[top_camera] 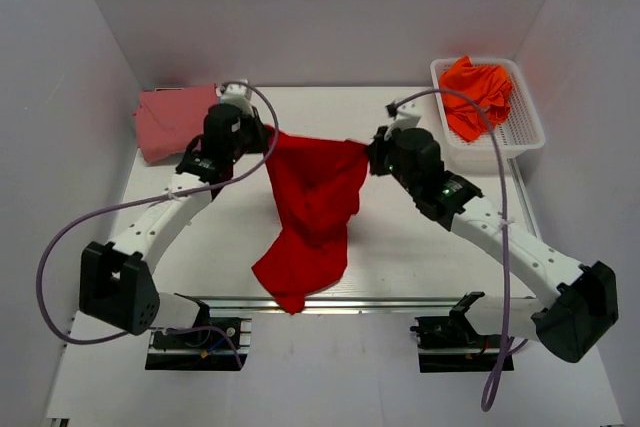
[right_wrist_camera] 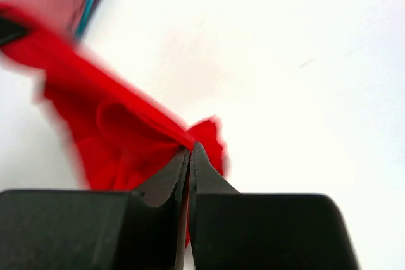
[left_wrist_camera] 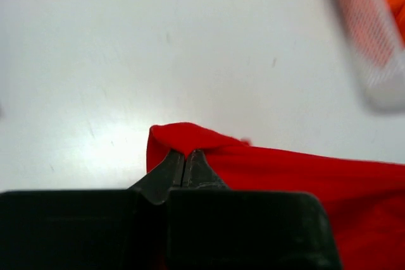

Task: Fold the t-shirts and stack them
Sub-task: Flatten out the tshirt

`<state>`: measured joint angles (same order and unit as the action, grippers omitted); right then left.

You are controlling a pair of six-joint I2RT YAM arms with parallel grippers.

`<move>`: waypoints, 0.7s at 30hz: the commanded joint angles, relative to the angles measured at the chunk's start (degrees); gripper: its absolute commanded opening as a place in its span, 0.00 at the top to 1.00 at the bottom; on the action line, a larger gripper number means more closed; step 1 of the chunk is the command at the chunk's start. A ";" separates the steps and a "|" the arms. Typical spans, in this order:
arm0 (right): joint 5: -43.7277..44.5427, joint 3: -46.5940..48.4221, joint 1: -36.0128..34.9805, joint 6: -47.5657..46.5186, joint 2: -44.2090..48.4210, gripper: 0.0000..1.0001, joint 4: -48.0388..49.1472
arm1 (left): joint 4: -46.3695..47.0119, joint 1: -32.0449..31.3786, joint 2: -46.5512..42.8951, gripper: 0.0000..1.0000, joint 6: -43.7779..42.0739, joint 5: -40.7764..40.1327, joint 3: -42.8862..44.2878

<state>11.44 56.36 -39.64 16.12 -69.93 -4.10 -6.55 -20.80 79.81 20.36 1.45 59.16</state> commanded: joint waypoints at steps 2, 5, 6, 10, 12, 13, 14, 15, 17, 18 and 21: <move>26.93 7.18 1.23 -1.96 4.53 1.00 5.48 | -3.29 0.93 -8.08 1.00 -1.29 -15.13 11.48; 31.27 11.31 1.93 -6.34 6.29 1.00 7.78 | -3.30 0.93 -10.99 1.00 -3.74 -18.67 16.06; 30.75 13.49 2.11 -7.93 6.99 1.00 9.53 | -3.30 0.93 -12.47 1.00 -5.75 -18.68 18.17; 27.07 21.56 2.02 -15.49 7.70 1.00 12.89 | -1.63 -0.12 -14.33 1.00 -9.28 -13.53 24.23; 22.69 25.27 1.93 -18.22 7.27 1.00 10.62 | -1.63 -0.12 -15.91 1.00 -11.30 -11.13 26.70; 21.62 26.77 1.93 -19.10 6.92 1.00 10.08 | -1.63 -0.12 -15.91 1.00 -11.83 -8.60 28.98; 19.34 31.83 1.85 -19.63 6.74 1.00 8.77 | -1.63 -0.12 -16.70 1.00 -12.36 -7.35 30.13; 16.71 33.36 1.84 -20.94 6.91 1.00 7.63 | -1.63 -0.12 -16.71 1.00 -12.88 -6.56 31.27; 14.15 39.24 1.93 -21.48 6.91 1.00 5.78 | -2.24 -0.12 -18.28 1.00 -13.68 -4.89 34.35; 10.65 42.05 1.93 -22.00 7.17 1.00 5.16 | -3.11 -0.12 -18.29 1.00 -14.38 -4.19 35.40; 5.89 47.94 1.84 -22.53 7.70 1.00 4.19 | -4.44 -0.12 -20.47 1.00 -15.09 -1.90 39.19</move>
<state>16.49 96.99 -39.46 -1.69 -65.17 -1.89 -9.72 -22.63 64.14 9.54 2.66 94.15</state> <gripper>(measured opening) 0.009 0.015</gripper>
